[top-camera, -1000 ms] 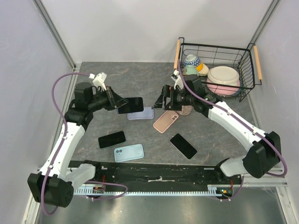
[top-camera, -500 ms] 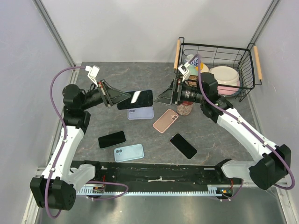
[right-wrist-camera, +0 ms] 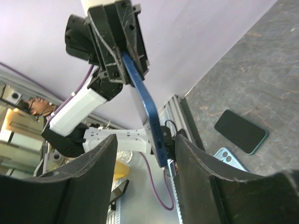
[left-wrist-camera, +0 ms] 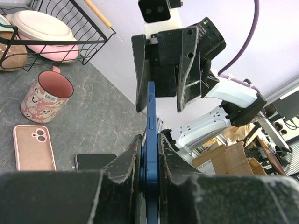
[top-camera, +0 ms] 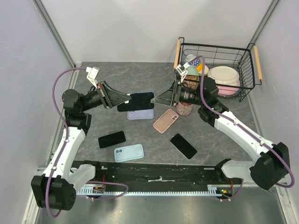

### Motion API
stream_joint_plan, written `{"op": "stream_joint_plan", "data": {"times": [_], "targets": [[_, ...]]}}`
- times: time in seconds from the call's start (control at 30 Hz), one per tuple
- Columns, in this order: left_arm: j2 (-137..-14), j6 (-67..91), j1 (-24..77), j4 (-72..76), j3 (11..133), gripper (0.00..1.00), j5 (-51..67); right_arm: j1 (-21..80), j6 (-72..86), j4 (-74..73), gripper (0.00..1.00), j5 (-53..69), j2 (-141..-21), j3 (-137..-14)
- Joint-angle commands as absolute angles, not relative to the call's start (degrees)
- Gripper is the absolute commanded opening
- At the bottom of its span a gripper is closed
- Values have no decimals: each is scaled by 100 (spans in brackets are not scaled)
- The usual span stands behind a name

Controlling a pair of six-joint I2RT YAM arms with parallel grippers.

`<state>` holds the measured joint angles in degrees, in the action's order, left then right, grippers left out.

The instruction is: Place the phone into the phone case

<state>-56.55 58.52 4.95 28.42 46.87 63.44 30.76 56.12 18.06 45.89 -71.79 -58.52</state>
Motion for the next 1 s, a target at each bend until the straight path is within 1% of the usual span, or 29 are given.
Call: {"op": "stream_joint_plan", "data": {"times": [0.0, 0.07, 0.1, 0.13, 0.3, 0.33, 0.43, 0.6, 0.67, 0.7, 0.73, 0.8, 0.83, 0.9, 0.93, 0.97], "targets": [[-5502, 6196, 475, 3331, 4711, 2, 6407, 3436, 5432, 2013, 59, 4711, -7356, -6161], [-5511, 6196, 475, 3331, 4702, 2, 6407, 3541, 5353, 1908, 53, 4676, -7444, -6266], [-5502, 6196, 475, 3331, 4693, 2, 6407, 3559, 5361, 1933, 47, 4667, -7470, -6258], [-5502, 6196, 475, 3340, 4685, 2, 6390, 3560, 5379, 1960, 35, 4632, -7471, -6223], [-5493, 6205, 475, 3340, 4614, 2, 6390, 3560, 5195, 1811, 25, 4474, -7401, -6275], [-5493, 6196, 475, 3349, 4606, 2, 6398, 3560, 5186, 1793, 14, 4439, -7392, -6284], [-5502, 6196, 475, 3349, 4553, 2, 6398, 3559, 5186, 1846, 0, 4412, -7383, -6302], [-5520, 6100, 475, 3244, 4509, 2, 6416, 3568, 5195, 2004, 0, 4517, -7427, -6345], [-5546, 5933, 475, 3016, 4561, 9, 6407, 3560, 5107, 2004, 0, 4535, -7400, -6337], [-5563, 5837, 475, 2884, 4605, 14, 6390, 3560, 5080, 2013, 0, 4553, -7392, -6346], [-5590, 5627, 475, 2570, 4710, 28, 6381, 3560, 5037, 2004, 0, 4527, -7357, -6346], [-5616, 5275, 475, 2042, 4886, 45, 6355, 3560, 4896, 1864, 0, 4483, -7339, -6381], [-5625, 4838, 475, 1430, 5078, 64, 6294, 3560, 4826, 1707, 0, 4465, -7348, -6398], [-5634, 4292, 475, 593, 5325, 75, 5978, 3560, 4659, 1548, 0, 4412, -7348, -6442], [-5642, 3750, 475, 189, 5587, 83, 5803, 3560, 4597, 1355, 0, 4316, -7348, -6451], [-5669, 3474, 475, -694, 5729, 85, 5392, 3560, 4536, 1249, 0, 4272, -7356, -6477]]}}
